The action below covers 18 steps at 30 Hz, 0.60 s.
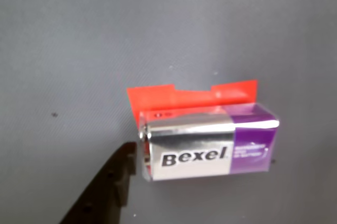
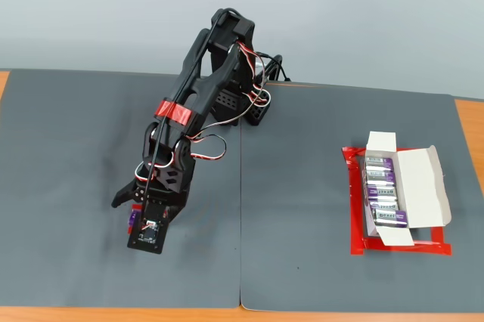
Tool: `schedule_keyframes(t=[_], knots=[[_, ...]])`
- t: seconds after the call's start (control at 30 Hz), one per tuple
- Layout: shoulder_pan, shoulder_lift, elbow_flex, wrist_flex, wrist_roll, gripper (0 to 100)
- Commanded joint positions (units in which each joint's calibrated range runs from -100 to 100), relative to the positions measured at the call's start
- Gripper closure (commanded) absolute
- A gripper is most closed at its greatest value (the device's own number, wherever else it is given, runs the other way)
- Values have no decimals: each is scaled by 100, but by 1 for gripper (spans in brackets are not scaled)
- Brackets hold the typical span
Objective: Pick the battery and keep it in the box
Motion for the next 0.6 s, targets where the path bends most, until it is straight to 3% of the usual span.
schedule_keyframes(t=[0.0,0.57], knots=[[-13,45,-136,-57,33,58],[77,206,-209,-48,48,58]])
